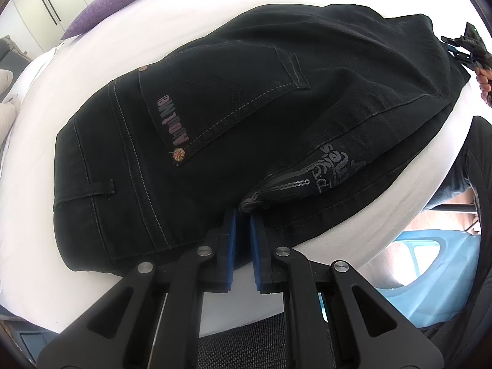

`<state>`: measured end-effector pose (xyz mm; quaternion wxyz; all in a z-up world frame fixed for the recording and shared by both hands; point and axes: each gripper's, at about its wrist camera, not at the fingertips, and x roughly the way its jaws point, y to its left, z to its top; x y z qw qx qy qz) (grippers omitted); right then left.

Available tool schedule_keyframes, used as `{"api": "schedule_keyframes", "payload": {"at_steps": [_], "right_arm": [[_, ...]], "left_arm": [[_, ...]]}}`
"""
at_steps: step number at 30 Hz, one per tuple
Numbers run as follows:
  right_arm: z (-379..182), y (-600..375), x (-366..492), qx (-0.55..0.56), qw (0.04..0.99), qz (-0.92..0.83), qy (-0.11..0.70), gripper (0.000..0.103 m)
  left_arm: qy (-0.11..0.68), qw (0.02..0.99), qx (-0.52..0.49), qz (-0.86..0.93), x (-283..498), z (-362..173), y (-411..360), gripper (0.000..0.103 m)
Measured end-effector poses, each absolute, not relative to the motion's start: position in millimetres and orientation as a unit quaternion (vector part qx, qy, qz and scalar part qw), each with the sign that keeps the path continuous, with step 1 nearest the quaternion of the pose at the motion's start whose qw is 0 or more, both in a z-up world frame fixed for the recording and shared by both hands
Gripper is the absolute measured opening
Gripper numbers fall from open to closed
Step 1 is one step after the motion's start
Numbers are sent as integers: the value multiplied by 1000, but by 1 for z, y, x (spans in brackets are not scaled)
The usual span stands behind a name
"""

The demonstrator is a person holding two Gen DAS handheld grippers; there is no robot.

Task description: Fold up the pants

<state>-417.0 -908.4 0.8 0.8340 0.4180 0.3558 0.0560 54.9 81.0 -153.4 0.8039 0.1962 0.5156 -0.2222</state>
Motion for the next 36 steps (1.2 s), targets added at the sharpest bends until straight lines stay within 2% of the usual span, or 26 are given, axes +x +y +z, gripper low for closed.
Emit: {"api": "schedule_keyframes", "payload": {"at_steps": [4, 8, 13, 16, 32, 36], "right_arm": [[2, -903, -412, 393, 837, 69, 373, 24], [3, -899, -411, 369, 839, 67, 394, 14], [10, -899, -413, 361, 841, 45, 400, 10], [22, -899, -419, 367, 843, 30, 392, 4], [70, -895, -454, 448, 814, 17, 369, 3], [49, -900, -456, 444, 798, -18, 406, 3]], "left_arm": [[516, 804, 197, -221, 54, -154, 80, 10], [515, 805, 198, -219, 53, -154, 78, 10], [516, 804, 200, -220, 53, -154, 77, 10], [516, 803, 201, -220, 52, -155, 76, 10], [535, 789, 203, -224, 65, -153, 76, 10], [537, 786, 206, -226, 66, -152, 72, 10]]}}
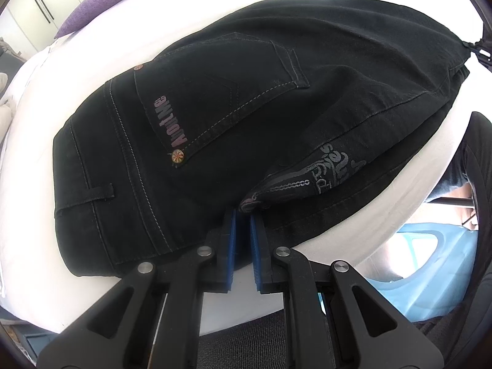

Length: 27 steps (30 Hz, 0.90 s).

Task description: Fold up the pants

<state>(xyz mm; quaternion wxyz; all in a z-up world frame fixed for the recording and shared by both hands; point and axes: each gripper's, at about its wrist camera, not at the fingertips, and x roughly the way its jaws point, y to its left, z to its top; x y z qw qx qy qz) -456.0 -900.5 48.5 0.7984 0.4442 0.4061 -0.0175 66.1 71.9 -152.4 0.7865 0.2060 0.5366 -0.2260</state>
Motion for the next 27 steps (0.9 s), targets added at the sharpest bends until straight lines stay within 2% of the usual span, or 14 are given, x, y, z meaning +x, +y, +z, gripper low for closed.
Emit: {"api": "schedule_keyframes", "payload": {"at_steps": [3, 6, 11, 22, 24, 25, 27], "right_arm": [[17, -903, -459, 448, 777, -48, 440, 3], [3, -905, -462, 471, 765, -61, 435, 3], [17, -909, -460, 469, 773, -63, 422, 3], [11, -912, -460, 429, 776, -108, 449, 0], [21, -910, -462, 402, 783, -125, 458, 3], [25, -908, -463, 401, 785, -125, 456, 7], [36, -905, -469, 407, 793, -120, 438, 7]], "left_arm": [[539, 782, 214, -229, 68, -154, 67, 9], [540, 776, 229, -231, 68, -155, 62, 8], [541, 771, 240, -235, 69, -155, 57, 7], [530, 765, 272, -246, 62, -157, 43, 6], [523, 767, 277, -247, 57, -158, 42, 6], [522, 768, 277, -247, 55, -158, 42, 6], [520, 772, 269, -247, 50, -159, 41, 6]]}}
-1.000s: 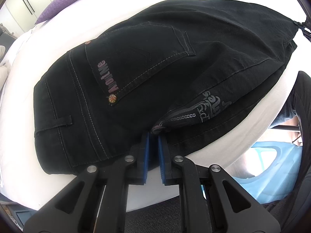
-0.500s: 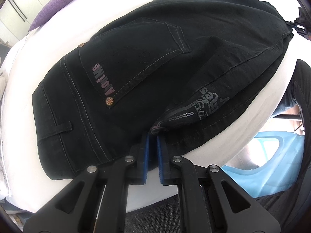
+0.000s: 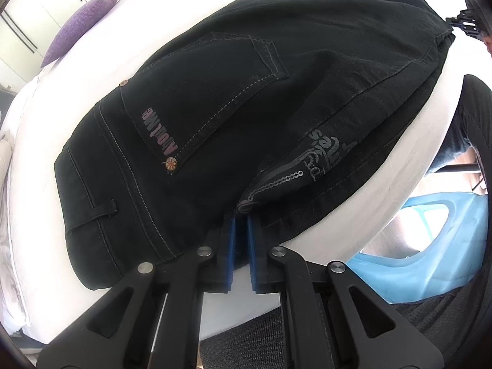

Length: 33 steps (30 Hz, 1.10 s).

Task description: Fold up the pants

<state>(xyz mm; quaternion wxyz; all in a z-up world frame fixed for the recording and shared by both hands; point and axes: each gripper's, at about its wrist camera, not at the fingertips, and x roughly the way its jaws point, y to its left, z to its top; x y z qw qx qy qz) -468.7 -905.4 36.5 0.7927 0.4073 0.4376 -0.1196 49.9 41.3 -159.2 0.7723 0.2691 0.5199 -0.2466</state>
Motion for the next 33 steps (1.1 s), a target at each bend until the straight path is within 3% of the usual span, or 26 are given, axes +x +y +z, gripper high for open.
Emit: {"api": "schedule_keyframes", "payload": {"at_steps": [2, 3, 4, 5, 12, 18, 25, 27, 30, 33], "right_arm": [[48, -901, -475, 409, 808, -96, 414, 11], [52, -898, -476, 407, 813, -87, 408, 16], [54, -896, -477, 408, 814, -86, 405, 28], [55, -896, -480, 419, 812, -81, 398, 29], [28, -862, -489, 551, 738, 15, 390, 29], [-14, -852, -484, 585, 700, -4, 410, 29], [-24, -860, -486, 617, 688, -16, 382, 29], [-27, -857, -483, 624, 682, -18, 381, 29], [-28, -851, -477, 613, 689, -15, 386, 10], [-26, -848, -479, 602, 697, -21, 389, 5]], "left_arm": [[517, 775, 266, -247, 46, -159, 43, 6], [517, 776, 264, -248, 45, -159, 45, 6], [517, 776, 263, -248, 44, -159, 45, 6], [517, 776, 262, -248, 46, -158, 51, 7], [517, 784, 242, -243, 46, -155, 61, 8], [516, 785, 242, -242, 50, -156, 69, 9], [515, 790, 232, -238, 51, -153, 71, 9], [516, 790, 232, -238, 51, -151, 72, 9], [516, 790, 233, -236, 51, -150, 71, 9], [516, 789, 237, -235, 51, -150, 69, 7]]}}
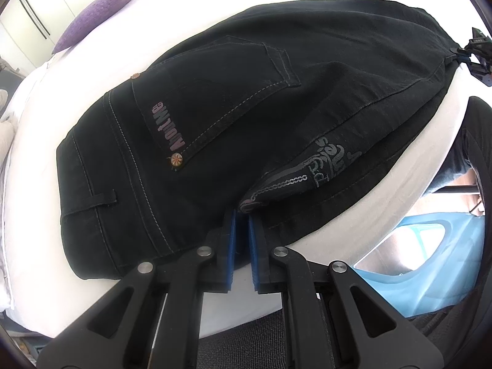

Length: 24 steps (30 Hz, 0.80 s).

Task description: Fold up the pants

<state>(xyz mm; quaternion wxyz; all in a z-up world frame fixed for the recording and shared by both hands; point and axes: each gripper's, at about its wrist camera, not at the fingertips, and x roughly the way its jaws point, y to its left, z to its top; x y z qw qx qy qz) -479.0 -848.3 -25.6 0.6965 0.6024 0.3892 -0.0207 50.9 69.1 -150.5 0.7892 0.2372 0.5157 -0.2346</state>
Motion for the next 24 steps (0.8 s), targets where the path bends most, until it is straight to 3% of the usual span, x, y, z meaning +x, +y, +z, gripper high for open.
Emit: {"api": "schedule_keyframes", "payload": {"at_steps": [13, 19, 24], "right_arm": [[-5, -850, -489, 584, 712, -30, 388, 4], [-30, -852, -490, 597, 695, -46, 399, 3], [-23, -851, -487, 570, 708, -49, 413, 3]], "left_arm": [[512, 776, 259, -261, 44, -141, 65, 5], [510, 780, 259, -256, 41, -149, 58, 4], [495, 788, 270, -247, 36, -155, 58, 10]]}}
